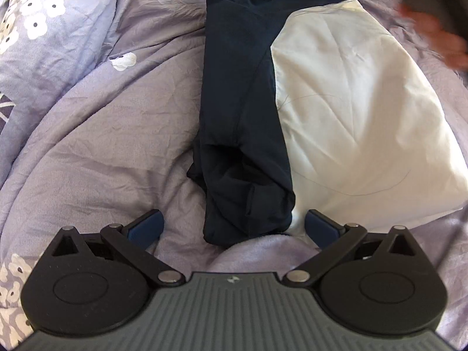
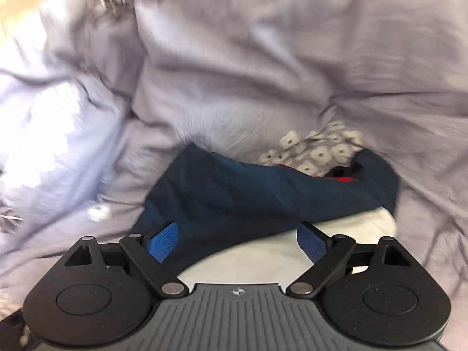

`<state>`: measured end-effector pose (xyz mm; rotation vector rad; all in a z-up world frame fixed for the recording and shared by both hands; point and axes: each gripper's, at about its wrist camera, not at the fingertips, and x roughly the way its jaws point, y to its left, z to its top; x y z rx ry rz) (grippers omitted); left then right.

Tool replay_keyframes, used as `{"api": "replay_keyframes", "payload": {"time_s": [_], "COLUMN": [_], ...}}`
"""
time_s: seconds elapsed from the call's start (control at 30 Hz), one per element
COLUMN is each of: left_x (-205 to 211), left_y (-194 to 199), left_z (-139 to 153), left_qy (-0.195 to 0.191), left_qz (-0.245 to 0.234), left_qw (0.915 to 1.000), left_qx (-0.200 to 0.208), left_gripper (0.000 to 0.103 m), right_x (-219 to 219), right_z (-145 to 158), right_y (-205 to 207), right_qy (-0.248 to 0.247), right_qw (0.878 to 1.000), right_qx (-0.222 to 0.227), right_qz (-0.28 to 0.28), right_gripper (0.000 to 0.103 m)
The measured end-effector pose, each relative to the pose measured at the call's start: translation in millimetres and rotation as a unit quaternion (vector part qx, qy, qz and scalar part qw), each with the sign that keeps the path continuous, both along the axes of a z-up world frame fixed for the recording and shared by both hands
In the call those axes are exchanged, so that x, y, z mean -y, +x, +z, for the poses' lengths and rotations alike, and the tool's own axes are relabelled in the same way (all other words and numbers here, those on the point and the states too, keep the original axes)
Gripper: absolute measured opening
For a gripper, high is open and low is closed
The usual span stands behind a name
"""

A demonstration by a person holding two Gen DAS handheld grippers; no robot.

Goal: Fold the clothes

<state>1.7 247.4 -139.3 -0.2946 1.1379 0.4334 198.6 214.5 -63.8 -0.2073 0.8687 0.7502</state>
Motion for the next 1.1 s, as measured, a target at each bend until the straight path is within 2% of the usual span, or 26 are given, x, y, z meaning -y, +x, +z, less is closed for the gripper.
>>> {"api": "replay_keyframes", "payload": {"time_s": [0.13,0.23,0.27,0.3,0.37,0.43,0.57,0.63,0.7,0.73,0.77,0.8,0.87,0.93,1.0,1.1], "left_x": [1.5,2.2,2.4,1.3,2.3,2.4,-6.2,-7.2,-4.8,-4.5,-4.9,-5.3,-6.2,-6.6,-6.3,-6.0], "left_y": [-1.9,-2.8,-2.5,-3.1,2.4,3.2,3.9,8.9,11.2,11.8,11.8,11.7,11.7,12.5,12.9,12.9], "left_z": [1.0,1.6,2.0,2.1,2.7,3.2,2.1,0.4,0.5,0.5,0.3,0.0,-0.2,-0.5,-0.8,-1.6], "left_qy": [0.002,0.002,0.002,0.001,0.001,0.001,0.001,0.000,0.001,0.001,0.001,0.000,-0.001,-0.001,-0.001,0.000], "left_qz": [0.001,0.001,0.002,0.002,0.002,0.003,0.003,0.003,0.003,0.003,0.003,0.003,0.003,0.002,0.001,-0.001], "left_qw": [1.0000,1.0000,1.0000,1.0000,1.0000,1.0000,1.0000,1.0000,1.0000,1.0000,1.0000,1.0000,1.0000,1.0000,1.0000,1.0000], "left_qx": [-0.001,-0.001,-0.001,0.000,-0.001,0.000,-0.001,-0.001,-0.001,0.000,0.001,0.001,0.003,0.003,0.004,0.007], "left_gripper": [0.103,0.103,0.103,0.103,0.103,0.103,0.103,0.103,0.103,0.103,0.103,0.103,0.103,0.103,0.103,0.103], "right_x": [32.6,35.7,34.8,37.2,48.2,59.5,69.4,71.6,64.2,60.5,58.1,57.4,60.2,71.2,87.4,110.7], "right_z": [3.5,-18.5,-34.6,-49.0,-65.5,-59.7,-41.0,-35.6,-45.0,-51.4,-57.8,-58.9,-50.1,-36.3,-21.8,-11.5], "right_y": [-6.4,11.6,23.5,35.3,54.3,57.3,50.1,53.3,67.4,74.0,79.2,81.0,76.9,62.3,35.2,-16.0], "right_qy": [0.022,-0.015,-0.033,-0.031,0.011,0.058,0.087,0.107,0.064,0.033,0.001,-0.009,0.012,0.032,0.035,0.007], "right_qw": [0.999,0.996,0.994,0.991,0.978,0.968,0.975,0.974,0.973,0.972,0.972,0.970,0.968,0.973,0.981,0.991], "right_qx": [0.023,0.024,0.000,-0.041,-0.123,-0.144,-0.091,-0.070,-0.064,-0.070,-0.083,-0.091,-0.100,-0.108,-0.097,-0.092], "right_qz": [-0.017,-0.079,-0.102,-0.124,-0.168,-0.196,-0.183,-0.189,-0.214,-0.220,-0.220,-0.223,-0.229,-0.202,-0.162,-0.096], "right_gripper": [0.089,0.091,0.096,0.099,0.099,0.095,0.095,0.095,0.093,0.099,0.099,0.099,0.097,0.094,0.094,0.094]}}
